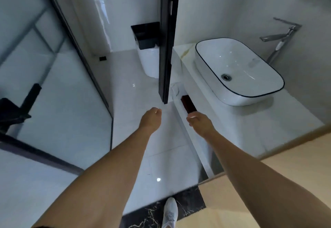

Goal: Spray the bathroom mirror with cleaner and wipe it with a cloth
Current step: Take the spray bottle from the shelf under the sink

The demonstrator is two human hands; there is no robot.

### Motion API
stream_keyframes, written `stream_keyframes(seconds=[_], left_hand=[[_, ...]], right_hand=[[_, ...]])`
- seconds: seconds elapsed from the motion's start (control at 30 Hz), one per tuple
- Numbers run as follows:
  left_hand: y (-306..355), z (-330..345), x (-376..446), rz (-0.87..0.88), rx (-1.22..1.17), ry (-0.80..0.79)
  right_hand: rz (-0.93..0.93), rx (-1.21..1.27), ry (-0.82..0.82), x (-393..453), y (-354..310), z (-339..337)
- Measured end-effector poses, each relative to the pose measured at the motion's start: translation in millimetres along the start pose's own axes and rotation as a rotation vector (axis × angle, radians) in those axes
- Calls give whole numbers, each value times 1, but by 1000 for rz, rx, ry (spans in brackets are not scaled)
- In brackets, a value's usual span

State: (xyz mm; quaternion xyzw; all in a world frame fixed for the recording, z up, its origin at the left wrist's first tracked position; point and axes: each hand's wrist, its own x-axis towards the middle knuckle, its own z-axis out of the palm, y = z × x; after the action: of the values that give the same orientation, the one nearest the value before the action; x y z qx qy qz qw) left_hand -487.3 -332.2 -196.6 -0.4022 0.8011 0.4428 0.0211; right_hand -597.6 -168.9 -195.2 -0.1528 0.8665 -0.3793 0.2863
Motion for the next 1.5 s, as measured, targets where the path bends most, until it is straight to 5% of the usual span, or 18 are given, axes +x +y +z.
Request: stream_keyframes(seconds=[0.37,0.87,1.27,1.5], left_hand=[[-8,7,142,33,-120,30],[-180,173,352,322,-271,80],[-185,276,388,592,-205,-86],[-166,314,393,599,-254,-259]], right_hand=[[-51,-32,-7,128,-12,43],[-114,82,277,297,178,214],[3,283,569,323,279,210],[102,403,749,316,316,174]])
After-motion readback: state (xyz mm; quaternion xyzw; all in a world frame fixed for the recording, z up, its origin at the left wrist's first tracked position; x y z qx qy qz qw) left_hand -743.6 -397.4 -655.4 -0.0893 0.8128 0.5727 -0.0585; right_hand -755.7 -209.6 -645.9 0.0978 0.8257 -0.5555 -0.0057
